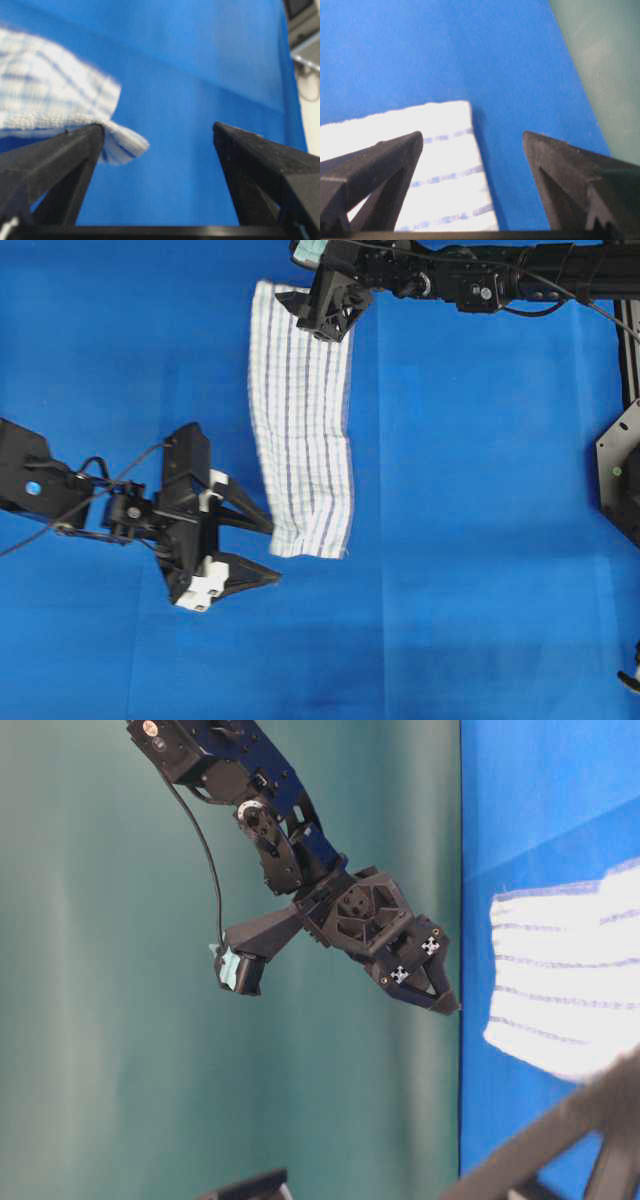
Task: Fold the blue towel.
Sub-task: 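Lay the strip down vertically and open both grippers, then move both grippers to the strip's top end and grasp its corners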
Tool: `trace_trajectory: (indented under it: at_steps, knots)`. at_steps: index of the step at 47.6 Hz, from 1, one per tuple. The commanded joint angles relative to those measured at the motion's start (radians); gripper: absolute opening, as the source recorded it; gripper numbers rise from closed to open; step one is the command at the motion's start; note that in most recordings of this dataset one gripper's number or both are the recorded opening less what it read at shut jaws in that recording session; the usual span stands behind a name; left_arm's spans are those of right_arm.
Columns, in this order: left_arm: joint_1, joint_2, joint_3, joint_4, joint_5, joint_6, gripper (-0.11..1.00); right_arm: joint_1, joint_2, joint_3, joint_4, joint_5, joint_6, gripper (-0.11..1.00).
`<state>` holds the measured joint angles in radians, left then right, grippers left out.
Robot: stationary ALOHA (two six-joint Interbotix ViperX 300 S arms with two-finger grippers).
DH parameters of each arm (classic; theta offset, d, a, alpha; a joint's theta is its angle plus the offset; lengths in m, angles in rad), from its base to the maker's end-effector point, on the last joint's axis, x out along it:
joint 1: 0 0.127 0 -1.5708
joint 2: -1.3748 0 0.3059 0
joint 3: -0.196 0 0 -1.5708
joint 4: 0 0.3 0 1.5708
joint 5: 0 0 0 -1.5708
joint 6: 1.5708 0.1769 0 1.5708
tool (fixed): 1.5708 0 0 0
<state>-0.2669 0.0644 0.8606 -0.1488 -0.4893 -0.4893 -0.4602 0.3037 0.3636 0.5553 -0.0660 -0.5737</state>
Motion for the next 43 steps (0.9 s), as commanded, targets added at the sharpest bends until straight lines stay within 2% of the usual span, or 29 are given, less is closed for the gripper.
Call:
trace_trajectory:
  at_steps: [1,7,14,18,24,30,41,43]
  knots:
    - [-0.002,-0.104,0.023,-0.002,0.083,-0.008,0.91,-0.005,-0.037,-0.005,-0.006,-0.009,0.002,0.91]
    - [-0.002,-0.23,0.086,-0.002,0.176,-0.017,0.91,-0.003,-0.081,0.026,-0.021,-0.006,0.002,0.92]
    - [-0.003,-0.354,0.153,-0.002,0.196,-0.017,0.91,-0.003,-0.15,0.091,-0.028,-0.009,0.002,0.92]
    - [0.002,-0.383,0.166,-0.002,0.195,-0.003,0.91,-0.005,-0.195,0.138,-0.029,-0.011,0.002,0.92]
    - [0.054,-0.382,0.16,0.002,0.196,0.037,0.91,-0.005,-0.253,0.206,-0.028,-0.014,0.008,0.92]
    - [0.15,-0.368,0.143,0.012,0.204,0.158,0.91,-0.003,-0.302,0.268,-0.028,-0.032,0.014,0.92]
    - [0.391,-0.341,0.098,0.011,0.204,0.483,0.91,-0.003,-0.345,0.325,-0.018,-0.061,0.02,0.92]
    - [0.426,-0.331,0.084,0.012,0.204,0.523,0.91,-0.003,-0.345,0.328,-0.017,-0.06,0.02,0.92]
